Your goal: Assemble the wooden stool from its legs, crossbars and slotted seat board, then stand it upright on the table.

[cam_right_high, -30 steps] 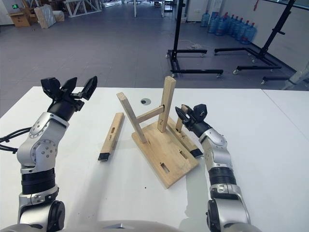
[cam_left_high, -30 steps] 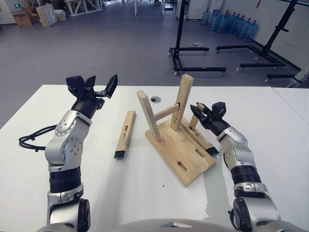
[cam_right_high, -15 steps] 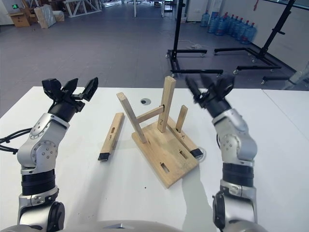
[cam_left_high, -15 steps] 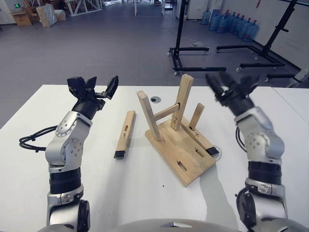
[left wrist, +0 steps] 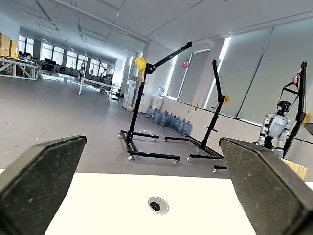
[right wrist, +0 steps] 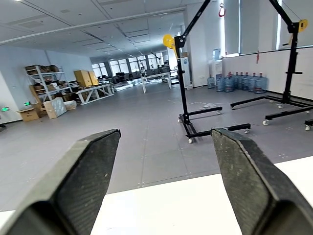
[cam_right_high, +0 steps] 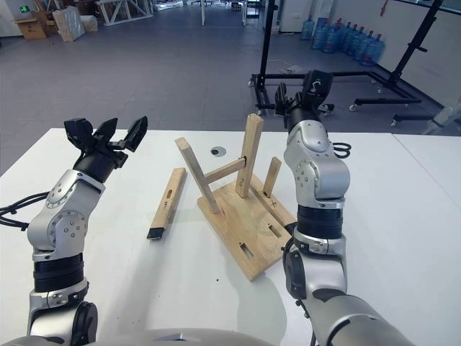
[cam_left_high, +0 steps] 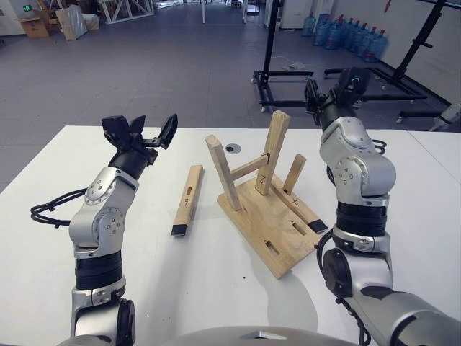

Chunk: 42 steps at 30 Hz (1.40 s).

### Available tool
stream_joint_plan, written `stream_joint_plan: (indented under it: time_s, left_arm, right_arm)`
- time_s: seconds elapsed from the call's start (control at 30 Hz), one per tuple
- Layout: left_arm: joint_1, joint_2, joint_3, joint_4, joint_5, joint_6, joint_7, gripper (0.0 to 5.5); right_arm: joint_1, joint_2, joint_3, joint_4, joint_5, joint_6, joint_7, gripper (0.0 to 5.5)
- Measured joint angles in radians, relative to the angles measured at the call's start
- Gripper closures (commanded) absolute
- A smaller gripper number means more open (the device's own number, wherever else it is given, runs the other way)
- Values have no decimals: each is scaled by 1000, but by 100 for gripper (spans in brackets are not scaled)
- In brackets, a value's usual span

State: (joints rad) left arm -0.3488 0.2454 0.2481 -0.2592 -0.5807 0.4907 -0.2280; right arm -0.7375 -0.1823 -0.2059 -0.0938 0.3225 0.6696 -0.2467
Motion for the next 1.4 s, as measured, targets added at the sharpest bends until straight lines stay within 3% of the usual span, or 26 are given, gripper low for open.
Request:
stream_joint_plan:
  time_s: [0.4,0.7,0.83,0.93,1.03,1.1,1.3,1.4]
  left_arm:
    - [4,0,-1,-2,0,1,1,53]
    - [30,-4,-11,-11,0,3,5,53]
    - [32,-4,-15,-12,0,3,8,53]
    - [33,-7,-15,-12,0,3,12,53]
    - [39,-8,-7,-15,0,3,15,53]
    - [53,-15,11,-38,-21,3,24,53]
    - [259,42,85,-205,-187,94,-53,53]
    - [317,74,49,-238,-171,110,-76,53]
  right_arm:
    - [28,57,0,68,-57,-61,10,209]
    - [194,90,35,312,-146,-329,77,209]
    - [185,93,4,294,-102,-319,117,209]
    - [132,34,-84,231,3,-180,146,209]
    - [-30,-147,-222,136,112,-101,197,209]
    - [-9,-254,-235,101,155,-57,322,209]
    - [478,-537,-149,-2,207,-40,907,209]
    - [639,-535,-41,-6,172,-62,994,209]
